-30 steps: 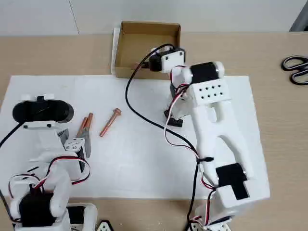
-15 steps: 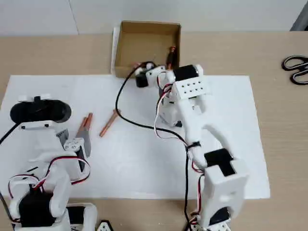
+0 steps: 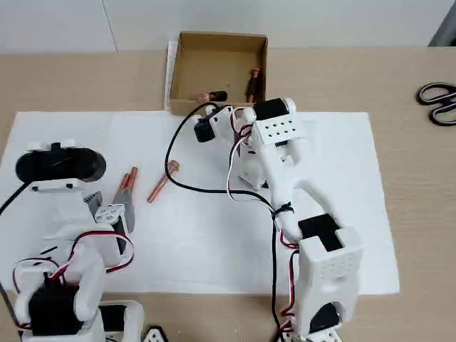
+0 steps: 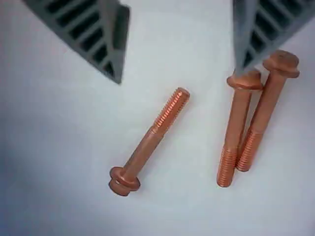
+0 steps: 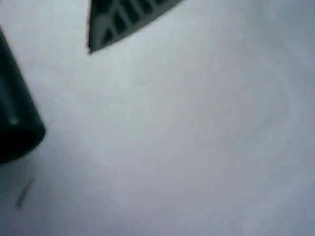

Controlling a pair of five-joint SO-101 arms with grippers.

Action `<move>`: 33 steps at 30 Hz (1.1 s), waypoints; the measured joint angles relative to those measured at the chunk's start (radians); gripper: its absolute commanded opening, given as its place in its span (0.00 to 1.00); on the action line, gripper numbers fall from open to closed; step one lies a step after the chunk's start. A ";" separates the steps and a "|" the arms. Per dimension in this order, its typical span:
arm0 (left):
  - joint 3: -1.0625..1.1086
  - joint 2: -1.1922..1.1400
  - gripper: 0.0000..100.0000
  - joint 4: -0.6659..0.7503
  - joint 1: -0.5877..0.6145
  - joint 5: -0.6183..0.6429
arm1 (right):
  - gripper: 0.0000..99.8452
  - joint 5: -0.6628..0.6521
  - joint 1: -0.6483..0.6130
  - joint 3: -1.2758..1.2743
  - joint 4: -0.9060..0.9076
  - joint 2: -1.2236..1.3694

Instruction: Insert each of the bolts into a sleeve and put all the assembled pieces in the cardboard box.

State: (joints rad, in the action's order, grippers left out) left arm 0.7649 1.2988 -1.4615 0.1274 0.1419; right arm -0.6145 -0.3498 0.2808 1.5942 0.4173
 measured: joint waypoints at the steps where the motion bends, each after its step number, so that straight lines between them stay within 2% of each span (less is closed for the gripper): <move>1: 0.000 0.000 0.14 0.000 0.000 0.000 | 0.12 -0.003 0.000 0.000 -0.009 0.000; 9: 0.000 0.000 0.14 0.000 0.000 0.000 | 0.12 -0.005 0.009 0.009 -0.081 0.066; 25: -0.002 0.000 0.14 0.000 0.000 0.000 | 0.12 -0.005 0.011 0.052 -0.069 0.199; 29: -0.002 0.000 0.14 0.000 0.000 0.000 | 0.00 0.014 0.011 0.055 -0.069 0.201; 33: -0.002 0.000 0.14 0.000 0.000 0.000 | 0.01 0.025 0.012 0.061 -0.055 0.201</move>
State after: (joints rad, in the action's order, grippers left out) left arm 0.7633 1.2988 -1.4615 0.1274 0.1419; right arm -0.5900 -0.3376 0.3422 1.5390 0.6183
